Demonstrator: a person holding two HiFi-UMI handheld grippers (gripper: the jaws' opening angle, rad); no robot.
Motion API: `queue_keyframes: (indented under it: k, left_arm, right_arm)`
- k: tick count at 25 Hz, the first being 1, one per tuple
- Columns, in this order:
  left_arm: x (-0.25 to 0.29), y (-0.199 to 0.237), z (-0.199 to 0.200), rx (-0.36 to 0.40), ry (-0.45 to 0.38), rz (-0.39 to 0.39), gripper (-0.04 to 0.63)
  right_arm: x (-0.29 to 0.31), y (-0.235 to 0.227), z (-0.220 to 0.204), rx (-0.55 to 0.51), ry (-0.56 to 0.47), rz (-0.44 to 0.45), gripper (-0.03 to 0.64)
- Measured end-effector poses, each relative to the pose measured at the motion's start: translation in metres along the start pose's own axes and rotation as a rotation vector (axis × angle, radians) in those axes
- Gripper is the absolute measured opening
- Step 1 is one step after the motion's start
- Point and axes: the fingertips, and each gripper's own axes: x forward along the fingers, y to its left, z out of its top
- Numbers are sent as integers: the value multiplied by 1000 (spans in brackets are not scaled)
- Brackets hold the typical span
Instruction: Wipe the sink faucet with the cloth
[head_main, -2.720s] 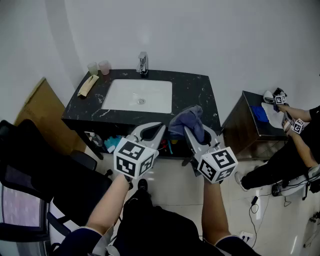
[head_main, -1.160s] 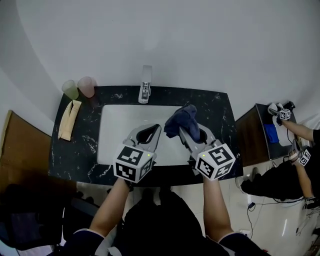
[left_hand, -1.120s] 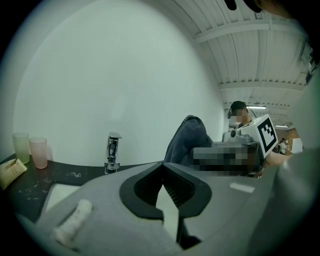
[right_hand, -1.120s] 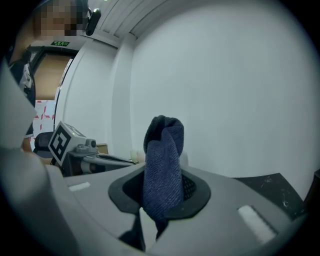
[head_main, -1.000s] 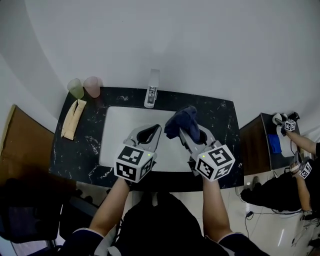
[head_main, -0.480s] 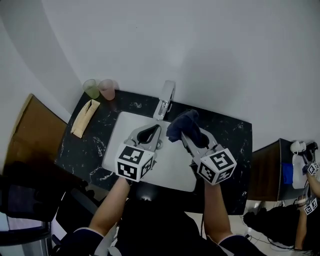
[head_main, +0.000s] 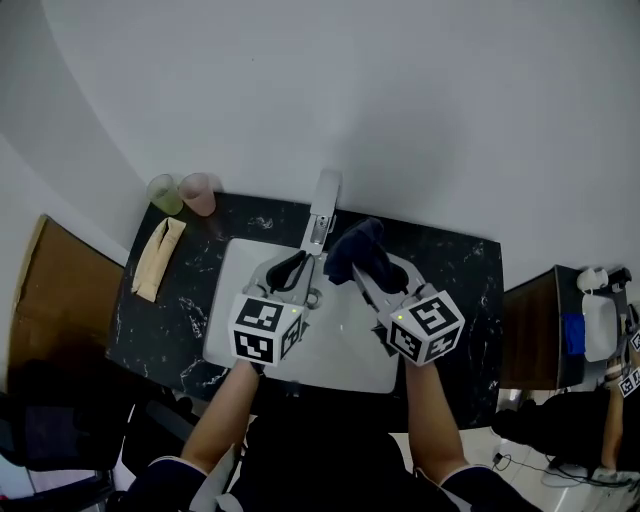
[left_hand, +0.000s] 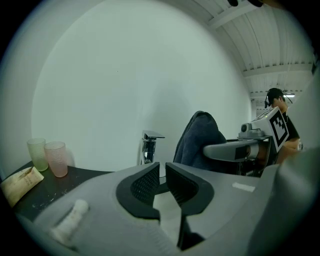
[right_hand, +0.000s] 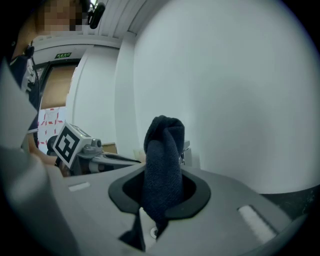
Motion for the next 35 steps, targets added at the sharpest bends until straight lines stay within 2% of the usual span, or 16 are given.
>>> queue_keyframes:
  k: [6,13,18,23,30,35]
  left_arm:
    - [14,9,-5,31,25,-20,133]
    - [18,8,-6,76,15,-65,138]
    - [16,10,-5,96,2,-37,137]
    - [14,12,-3,121,-6,-35,137]
    - [14,12,0,107,-4,-18,135]
    - [13,13,-3,105,3,-15,133]
  right_arm:
    - [24,0,-17,-9,55,34,75]
    - [58,-5,-39,19,97,88,75]
    - [81,-23,-40,47,81,94,75]
    - [98,-52,-31,42,56,66,75]
    - [111,-80,-15,13,20,31,77]
    - [125,-104,-25,24,67,-15,77]
